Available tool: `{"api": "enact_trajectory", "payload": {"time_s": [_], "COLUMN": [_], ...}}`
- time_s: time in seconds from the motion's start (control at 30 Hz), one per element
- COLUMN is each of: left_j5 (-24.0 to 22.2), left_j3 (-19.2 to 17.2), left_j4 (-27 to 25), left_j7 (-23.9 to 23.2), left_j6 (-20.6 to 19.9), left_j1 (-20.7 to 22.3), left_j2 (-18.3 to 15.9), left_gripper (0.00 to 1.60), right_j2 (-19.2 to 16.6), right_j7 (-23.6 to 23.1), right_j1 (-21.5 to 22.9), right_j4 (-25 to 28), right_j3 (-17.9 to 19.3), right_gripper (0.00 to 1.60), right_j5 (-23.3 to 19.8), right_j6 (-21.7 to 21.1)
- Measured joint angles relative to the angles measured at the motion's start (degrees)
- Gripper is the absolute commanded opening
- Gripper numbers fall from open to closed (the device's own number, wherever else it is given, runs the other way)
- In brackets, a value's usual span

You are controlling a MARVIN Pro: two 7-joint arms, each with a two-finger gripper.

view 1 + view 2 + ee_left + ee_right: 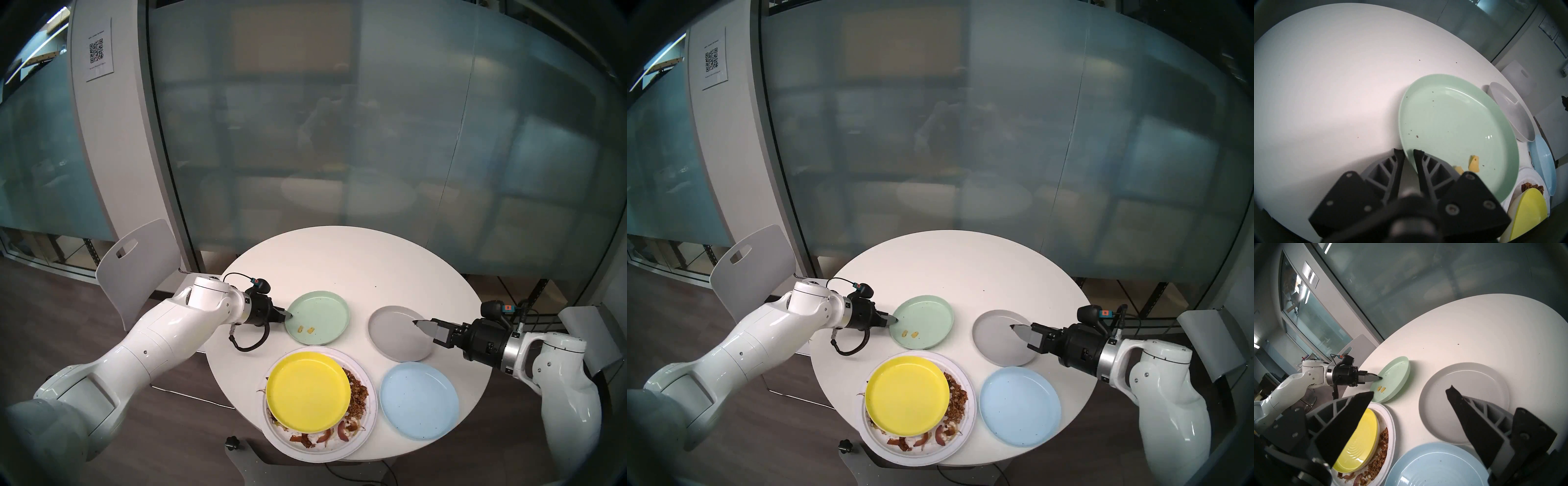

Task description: Stack the plates into one stack

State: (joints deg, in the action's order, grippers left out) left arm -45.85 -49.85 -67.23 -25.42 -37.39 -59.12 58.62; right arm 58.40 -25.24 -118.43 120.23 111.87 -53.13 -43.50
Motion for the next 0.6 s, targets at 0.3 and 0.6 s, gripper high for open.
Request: {"api": "enact_trajectory", "payload": {"time_s": [0.3,0.6], "left_j5": [-0.2,-1.0], "left_j3": [-0.6,-1.3], "left_j4": [1.1,0.4], "left_j7": [2.1,1.5], "left_j6": [-0.1,-1.5], "left_j1": [1.2,2.7], "left_j2": [1.4,1.8], "left_gripper": [0.0,0.0], "right_j2": [0.0,0.0], "right_j7": [0.0,0.0], "right_j1": [0.0,0.0], "right_j4": [0.0,0.0], "right_j3": [0.0,0.0], "right_gripper": [1.6,1.6], "right_j5": [0.0,0.0], "right_j6": [0.0,0.0]}}
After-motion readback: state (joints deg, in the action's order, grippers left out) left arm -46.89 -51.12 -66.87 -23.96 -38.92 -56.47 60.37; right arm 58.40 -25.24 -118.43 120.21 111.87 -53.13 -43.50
